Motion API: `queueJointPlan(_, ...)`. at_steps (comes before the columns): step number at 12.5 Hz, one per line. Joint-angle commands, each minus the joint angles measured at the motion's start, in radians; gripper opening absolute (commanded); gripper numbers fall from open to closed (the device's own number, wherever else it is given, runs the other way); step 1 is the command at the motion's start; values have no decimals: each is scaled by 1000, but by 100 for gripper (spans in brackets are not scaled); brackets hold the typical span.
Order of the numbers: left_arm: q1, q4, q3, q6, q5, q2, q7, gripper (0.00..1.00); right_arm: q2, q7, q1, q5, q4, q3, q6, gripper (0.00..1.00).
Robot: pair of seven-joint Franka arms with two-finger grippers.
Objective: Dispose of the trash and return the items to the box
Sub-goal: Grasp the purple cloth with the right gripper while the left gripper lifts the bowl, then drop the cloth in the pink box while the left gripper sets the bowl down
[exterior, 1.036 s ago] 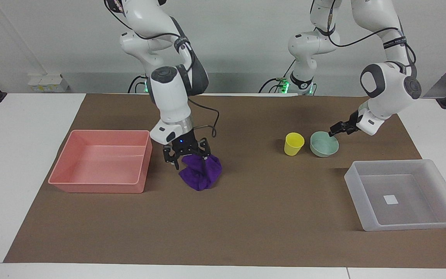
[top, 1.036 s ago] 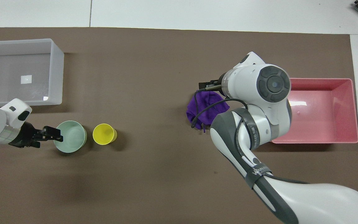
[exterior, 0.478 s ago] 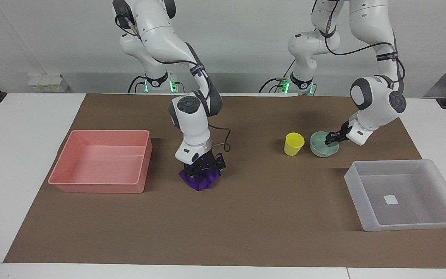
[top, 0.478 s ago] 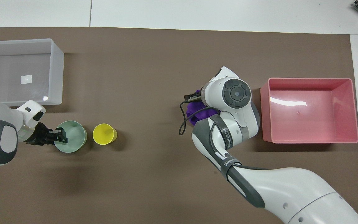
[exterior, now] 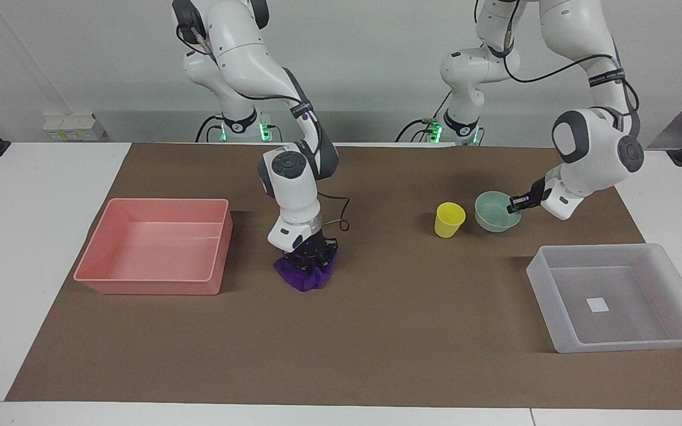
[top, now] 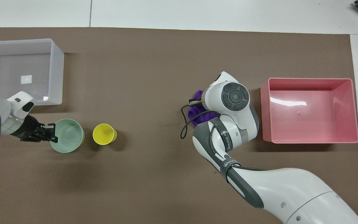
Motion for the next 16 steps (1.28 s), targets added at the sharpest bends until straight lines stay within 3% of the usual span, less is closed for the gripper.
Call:
queueJointPlan(1, 59, 218, 1, -206, -8, 29, -5, 0, -14, 44, 0, -5, 29, 1, -40, 0)
queueJointPlan(4, 140, 425, 1, -230, 4, 83, 0, 0, -78, 154, -3, -1, 99, 1, -180, 0)
queueJointPlan(6, 174, 563, 2, -201, 12, 184, -2, 0, -160, 210, -14, 4, 110, 1, -253, 0)
queueJointPlan(8, 192, 691, 2, -94, 57, 311, -2, 0, -226, 231, -23, 5, 153, -10, -379, 0)
queueJointPlan(11, 203, 708, 2, 129, 98, 416, -5, 0, -296, 224, -117, 4, 205, -11, -508, 0)
queueJointPlan(16, 191, 696, 2, 252, 101, 526, 1, 0, -369, 66, -313, -14, 199, -13, -594, 0)
